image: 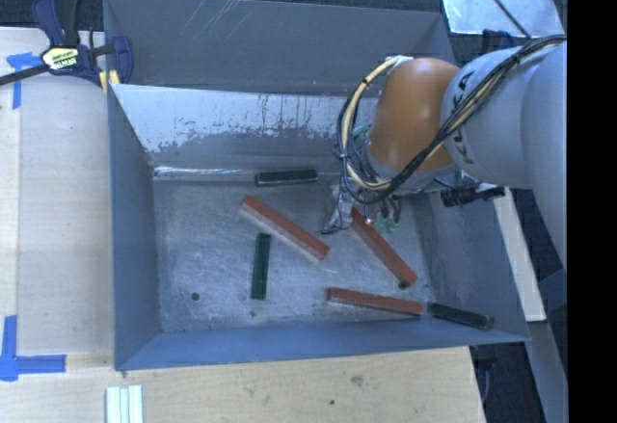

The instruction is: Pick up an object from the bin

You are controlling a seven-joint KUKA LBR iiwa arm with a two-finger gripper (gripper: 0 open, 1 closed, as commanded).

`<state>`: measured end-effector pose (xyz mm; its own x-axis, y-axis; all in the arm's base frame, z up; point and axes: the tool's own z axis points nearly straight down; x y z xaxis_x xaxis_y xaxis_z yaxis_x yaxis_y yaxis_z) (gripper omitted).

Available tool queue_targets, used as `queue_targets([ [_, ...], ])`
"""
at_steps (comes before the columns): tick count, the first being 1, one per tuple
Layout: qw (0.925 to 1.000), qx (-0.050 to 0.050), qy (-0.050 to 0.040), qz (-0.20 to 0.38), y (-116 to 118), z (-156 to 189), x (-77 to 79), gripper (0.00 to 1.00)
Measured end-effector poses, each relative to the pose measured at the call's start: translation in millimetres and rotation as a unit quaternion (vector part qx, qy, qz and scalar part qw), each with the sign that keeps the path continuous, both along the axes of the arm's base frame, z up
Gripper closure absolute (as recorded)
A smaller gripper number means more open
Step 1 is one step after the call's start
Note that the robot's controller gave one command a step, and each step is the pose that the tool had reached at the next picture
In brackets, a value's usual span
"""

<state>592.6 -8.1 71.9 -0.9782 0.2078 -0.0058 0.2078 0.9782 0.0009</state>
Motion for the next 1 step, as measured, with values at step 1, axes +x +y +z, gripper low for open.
queue_targets([
  [1,1.0,0.0,0.0016,0.0,0.1,-1.3,-1.1,0.0],
])
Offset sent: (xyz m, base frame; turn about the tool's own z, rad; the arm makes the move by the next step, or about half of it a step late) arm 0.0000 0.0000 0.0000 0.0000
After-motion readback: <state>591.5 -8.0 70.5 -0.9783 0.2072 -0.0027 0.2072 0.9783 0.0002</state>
